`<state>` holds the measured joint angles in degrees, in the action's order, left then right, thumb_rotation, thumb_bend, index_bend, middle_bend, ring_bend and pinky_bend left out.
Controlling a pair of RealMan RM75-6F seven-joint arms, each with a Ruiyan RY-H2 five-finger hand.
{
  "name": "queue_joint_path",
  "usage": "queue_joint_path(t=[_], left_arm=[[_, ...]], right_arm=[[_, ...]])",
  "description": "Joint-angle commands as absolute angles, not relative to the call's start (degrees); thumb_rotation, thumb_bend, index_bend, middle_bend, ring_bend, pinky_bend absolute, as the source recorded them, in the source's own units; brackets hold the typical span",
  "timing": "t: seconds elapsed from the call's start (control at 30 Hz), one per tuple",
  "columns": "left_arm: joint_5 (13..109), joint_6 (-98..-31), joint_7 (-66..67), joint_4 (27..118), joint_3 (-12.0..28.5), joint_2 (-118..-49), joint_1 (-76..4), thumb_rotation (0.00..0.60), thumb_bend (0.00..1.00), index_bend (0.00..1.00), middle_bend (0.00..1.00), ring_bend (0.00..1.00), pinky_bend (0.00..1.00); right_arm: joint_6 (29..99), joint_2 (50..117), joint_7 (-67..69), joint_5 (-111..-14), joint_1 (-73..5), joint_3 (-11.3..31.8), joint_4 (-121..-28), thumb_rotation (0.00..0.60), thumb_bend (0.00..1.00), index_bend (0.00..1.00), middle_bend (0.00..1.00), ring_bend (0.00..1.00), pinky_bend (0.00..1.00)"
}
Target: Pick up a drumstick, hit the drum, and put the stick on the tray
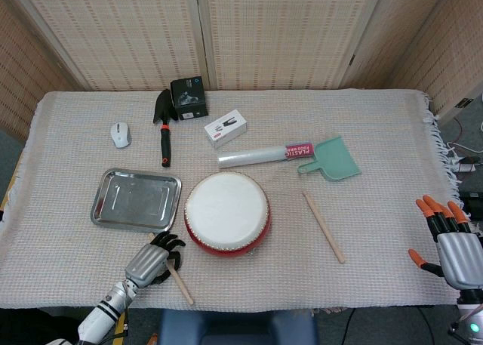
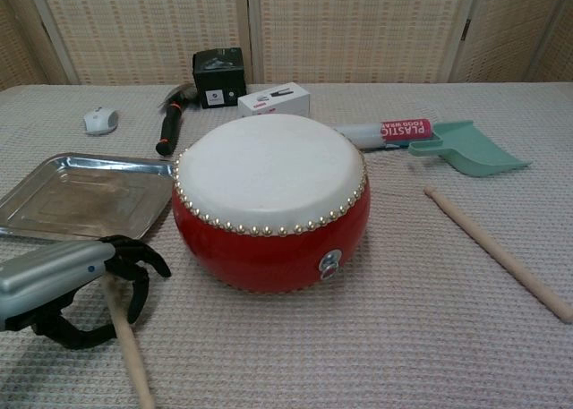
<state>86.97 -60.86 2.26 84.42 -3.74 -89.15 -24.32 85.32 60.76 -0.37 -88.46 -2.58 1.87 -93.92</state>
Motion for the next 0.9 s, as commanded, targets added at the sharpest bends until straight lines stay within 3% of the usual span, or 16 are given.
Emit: queue_joint_path(t=[0.03, 0.23, 0.37, 0.73, 0.9], left_arm=[[85.39, -60.96, -3.07, 87.21, -3.30, -87.01, -23.74, 0.600, 0.33, 0.59, 0.20, 0.10, 0.07], [83.74, -60.84, -14.00, 91.40, -2.59, -83.08, -23.08, 0.600, 0.33, 0.59, 0.21, 0.10, 0.07], [84.90, -60.96, -41.35, 95.99, -1.83, -75.57, -21.74, 0.600, 0.33, 0.59, 0.22, 0.11, 0.08], [98.80, -66.30, -94.45, 86.88, -7.08, -70.22, -23.87, 0.600, 0.33, 0.59, 0.23, 0.11, 0.09], [101.49, -69.07, -107.34, 81.60, -9.18, -71.62, -25.07, 0.600, 0.33, 0.59, 0.25, 0.12, 0.10]], right_arm=[[85.32, 60.74, -0.42, -88.44, -2.58, 1.87, -93.97, 0.600, 0.21, 0.00, 0.02, 0.00, 0.00], [85.45, 60.75, -0.45, -88.48, -2.55, 1.86, -93.97, 0.600, 0.21, 0.00, 0.02, 0.00, 0.00], [85.33, 60.85, -0.24, -88.72, -2.70, 1.81, -93.82, 0.600, 0.21, 0.00, 0.02, 0.00, 0.00], [85.24, 60.95, -0.51, -89.21, -2.99, 1.73, -94.03, 0.600, 0.21, 0.00, 0.02, 0.00, 0.00], [85.29, 60.86, -1.05, -89.26, -3.02, 1.72, -94.45, 0.600, 0.21, 0.00, 0.02, 0.00, 0.00]])
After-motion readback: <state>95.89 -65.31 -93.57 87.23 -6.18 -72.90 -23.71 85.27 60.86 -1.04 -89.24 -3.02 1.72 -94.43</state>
